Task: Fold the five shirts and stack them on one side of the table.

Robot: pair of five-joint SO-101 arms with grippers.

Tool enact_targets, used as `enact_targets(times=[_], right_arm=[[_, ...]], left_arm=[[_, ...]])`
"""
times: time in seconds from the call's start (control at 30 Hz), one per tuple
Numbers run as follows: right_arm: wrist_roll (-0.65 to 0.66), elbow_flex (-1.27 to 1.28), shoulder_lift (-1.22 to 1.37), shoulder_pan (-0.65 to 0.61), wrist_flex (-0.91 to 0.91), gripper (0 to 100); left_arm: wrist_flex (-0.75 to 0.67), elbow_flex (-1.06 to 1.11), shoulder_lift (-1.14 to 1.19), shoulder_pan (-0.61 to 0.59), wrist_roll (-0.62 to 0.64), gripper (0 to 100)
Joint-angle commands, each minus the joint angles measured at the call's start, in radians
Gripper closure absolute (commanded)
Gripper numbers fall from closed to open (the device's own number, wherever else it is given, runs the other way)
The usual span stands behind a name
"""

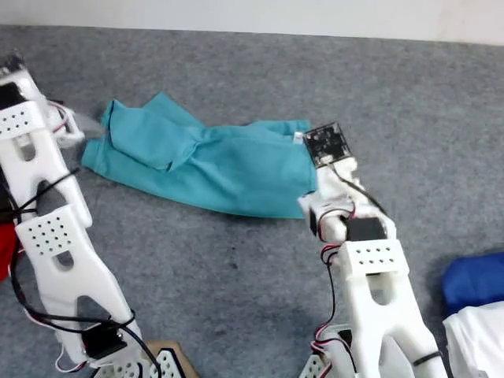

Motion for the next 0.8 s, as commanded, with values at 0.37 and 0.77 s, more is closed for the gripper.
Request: enact_targets(times=[0.37,0.77], right_arm=[[-0.046,-0.113,0.16,-0.016,0.012,78.3],[-0.046,-0.111,0.173,-0.016,0.008,78.3]], left_arm=[[-0.143,0.754,-0.513,0.068,0.011,60],[-0.465,0.743,-0.364,0.056,0.011,60]])
